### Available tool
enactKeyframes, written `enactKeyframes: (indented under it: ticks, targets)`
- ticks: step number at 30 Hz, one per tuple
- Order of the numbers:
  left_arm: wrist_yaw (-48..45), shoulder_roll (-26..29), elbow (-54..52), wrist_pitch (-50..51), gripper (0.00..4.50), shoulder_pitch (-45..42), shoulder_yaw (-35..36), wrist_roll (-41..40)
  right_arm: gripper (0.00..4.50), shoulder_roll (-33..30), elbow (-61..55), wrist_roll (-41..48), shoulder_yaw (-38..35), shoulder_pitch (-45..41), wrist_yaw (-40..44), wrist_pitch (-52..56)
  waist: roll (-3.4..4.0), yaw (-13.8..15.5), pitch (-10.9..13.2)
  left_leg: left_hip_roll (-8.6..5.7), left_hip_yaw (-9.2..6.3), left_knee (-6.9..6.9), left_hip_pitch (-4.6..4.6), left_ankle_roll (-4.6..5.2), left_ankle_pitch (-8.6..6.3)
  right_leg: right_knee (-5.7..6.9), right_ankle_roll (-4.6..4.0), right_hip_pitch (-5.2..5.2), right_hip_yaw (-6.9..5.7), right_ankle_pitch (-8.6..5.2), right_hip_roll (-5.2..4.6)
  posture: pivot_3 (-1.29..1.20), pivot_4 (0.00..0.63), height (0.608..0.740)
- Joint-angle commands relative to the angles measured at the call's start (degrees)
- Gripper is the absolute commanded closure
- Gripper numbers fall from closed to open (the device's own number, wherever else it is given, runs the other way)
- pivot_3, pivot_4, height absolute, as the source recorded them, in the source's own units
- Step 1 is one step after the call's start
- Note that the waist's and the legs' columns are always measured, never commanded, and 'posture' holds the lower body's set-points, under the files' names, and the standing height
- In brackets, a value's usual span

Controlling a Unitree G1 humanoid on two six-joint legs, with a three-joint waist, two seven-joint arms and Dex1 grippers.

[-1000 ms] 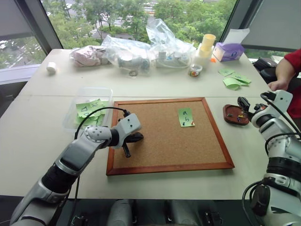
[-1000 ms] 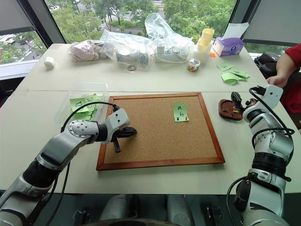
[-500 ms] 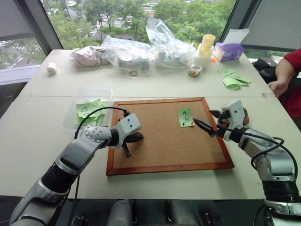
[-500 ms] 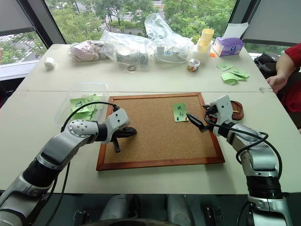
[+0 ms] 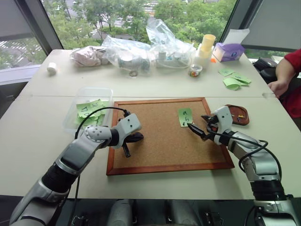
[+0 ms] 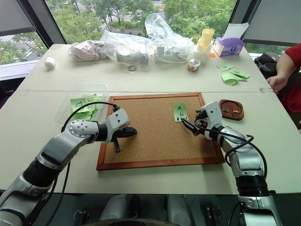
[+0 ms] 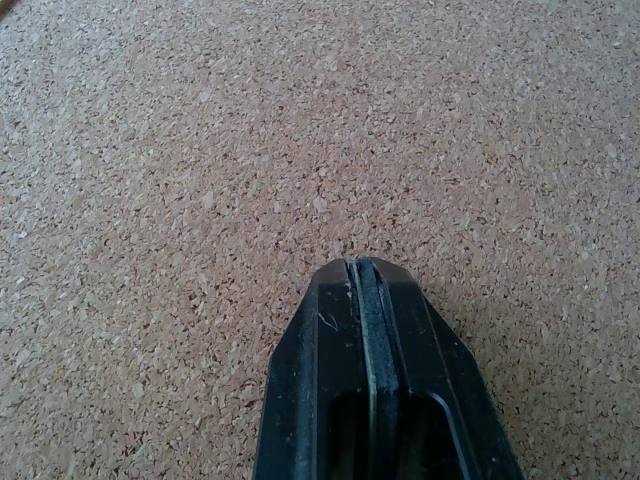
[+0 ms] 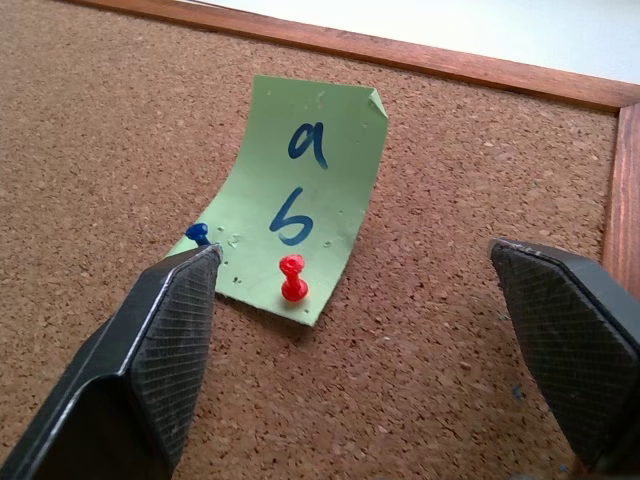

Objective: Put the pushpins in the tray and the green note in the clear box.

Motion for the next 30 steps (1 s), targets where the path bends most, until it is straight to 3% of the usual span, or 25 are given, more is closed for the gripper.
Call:
enactKeyframes:
  ticks: [1, 5, 6, 30]
  targets:
    - [0.35, 0.57, 0.82, 1.07, 4.5, 1.19, -0.91, 1.76, 2.33, 0.77, -0.47, -0.09, -0.27, -0.93, 0.39, -1.79, 0.0, 0.0, 0.0, 0.0, 0.0, 0.0, 0.0, 0.0, 0.0, 0.0, 0.0, 0.0, 0.0, 0.0, 0.0, 0.0, 0.15, 0.735]
    - [0.45, 0.63, 0.71, 1.12, 4.5, 1.27, -0.89, 1.74, 4.37, 0.93, -1.01, -0.13, 0.28, -0.71, 1.11, -1.02, 0.0, -0.01, 0.0, 0.0, 0.0, 0.0, 0.0, 0.0, 0.0, 0.0, 0.0, 0.01, 0.0, 0.0, 0.0, 0.0, 0.15, 0.735]
    - [0.46, 0.66, 0.67, 1.15, 4.5, 1.28, -0.88, 1.73, 4.45, 0.84, -1.19, -0.08, 0.4, -0.52, 1.36, -0.76, 0.0, -0.01, 0.0, 0.0, 0.0, 0.0, 0.0, 0.0, 0.0, 0.0, 0.0, 0.01, 0.0, 0.0, 0.0, 0.0, 0.15, 0.735]
    - [-3.14, 3.05, 2.06, -1.91, 4.5, 1.14, -2.06, 2.88, 4.45, 0.43, -2.31, 3.76, -11.71, -0.44, -3.48, -3.13, -0.01, -0.31, -0.01, 0.05, 0.0, -0.02, 0.04, 0.0, 0.0, -0.01, 0.0, 0.02, 0.01, 0.0, 0.07, 0.0, 0.15, 0.735]
